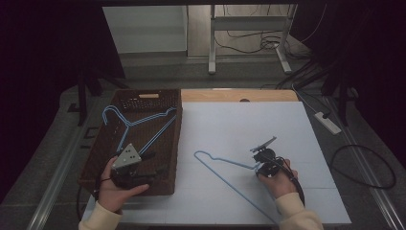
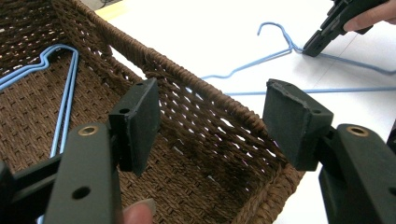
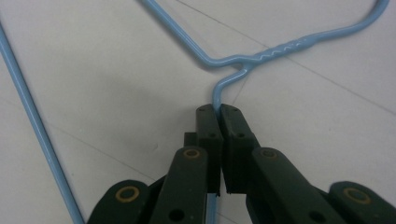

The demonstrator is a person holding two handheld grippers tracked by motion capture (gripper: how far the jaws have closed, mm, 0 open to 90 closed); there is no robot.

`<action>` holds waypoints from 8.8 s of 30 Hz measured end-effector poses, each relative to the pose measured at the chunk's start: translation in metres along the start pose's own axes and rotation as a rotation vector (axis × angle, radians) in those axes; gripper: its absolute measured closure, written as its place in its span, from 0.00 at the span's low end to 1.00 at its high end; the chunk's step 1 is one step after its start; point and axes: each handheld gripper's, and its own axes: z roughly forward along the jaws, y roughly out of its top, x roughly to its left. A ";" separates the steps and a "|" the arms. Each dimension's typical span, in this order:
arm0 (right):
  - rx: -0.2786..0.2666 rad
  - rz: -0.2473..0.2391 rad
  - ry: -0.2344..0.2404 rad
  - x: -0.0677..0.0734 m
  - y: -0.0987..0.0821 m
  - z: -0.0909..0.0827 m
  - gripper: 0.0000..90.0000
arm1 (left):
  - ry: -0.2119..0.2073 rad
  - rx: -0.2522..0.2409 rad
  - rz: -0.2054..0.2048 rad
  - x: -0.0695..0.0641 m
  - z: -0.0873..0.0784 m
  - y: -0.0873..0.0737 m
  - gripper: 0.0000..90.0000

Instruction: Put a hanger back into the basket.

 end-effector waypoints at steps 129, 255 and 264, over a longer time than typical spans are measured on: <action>-0.700 -0.343 0.186 -0.032 -0.044 -0.051 0.62 | -0.239 0.266 0.172 -0.094 0.156 0.061 0.96; -0.695 -0.206 0.200 -0.052 -0.063 -0.033 0.45 | 0.243 0.337 -0.291 0.130 0.010 -0.003 0.96; -0.693 -0.207 0.200 -0.052 -0.064 -0.033 0.45 | 0.346 0.335 -0.259 0.130 0.011 -0.003 0.72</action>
